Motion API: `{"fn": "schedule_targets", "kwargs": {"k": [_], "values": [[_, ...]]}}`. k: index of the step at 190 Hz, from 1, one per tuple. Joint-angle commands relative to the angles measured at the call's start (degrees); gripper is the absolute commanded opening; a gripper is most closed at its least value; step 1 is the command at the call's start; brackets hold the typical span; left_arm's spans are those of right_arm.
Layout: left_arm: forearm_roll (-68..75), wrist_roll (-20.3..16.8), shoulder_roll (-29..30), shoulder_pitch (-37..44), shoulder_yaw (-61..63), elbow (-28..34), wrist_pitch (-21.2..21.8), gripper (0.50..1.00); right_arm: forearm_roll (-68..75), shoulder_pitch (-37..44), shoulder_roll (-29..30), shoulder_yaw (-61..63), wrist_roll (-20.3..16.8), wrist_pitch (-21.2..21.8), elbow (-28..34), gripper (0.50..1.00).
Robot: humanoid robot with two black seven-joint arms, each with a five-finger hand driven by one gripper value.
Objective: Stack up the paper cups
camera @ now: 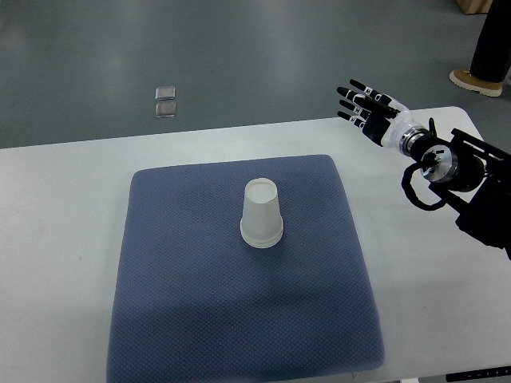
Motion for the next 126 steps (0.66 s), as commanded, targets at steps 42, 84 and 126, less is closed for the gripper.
{"fn": "schedule_targets", "kwargs": {"k": [42, 84, 126], "values": [[0.0, 0.0, 0.0, 0.0, 0.0, 0.2, 0.1, 1.000, -0.3, -1.6, 0.1, 0.2, 3.9, 4.7, -0.1, 0.923], [0.0, 0.0, 0.0, 0.0, 0.0, 0.1, 0.1, 1.000, -1.1, -1.6, 0.2, 0.2, 4.8, 6.3, -0.1, 0.924], [0.0, 0.0, 0.0, 0.0, 0.0, 0.1, 0.1, 1.000, -1.2, -1.8, 0.5, 0.0, 5.7, 6.3, -0.1, 0.924]]}}
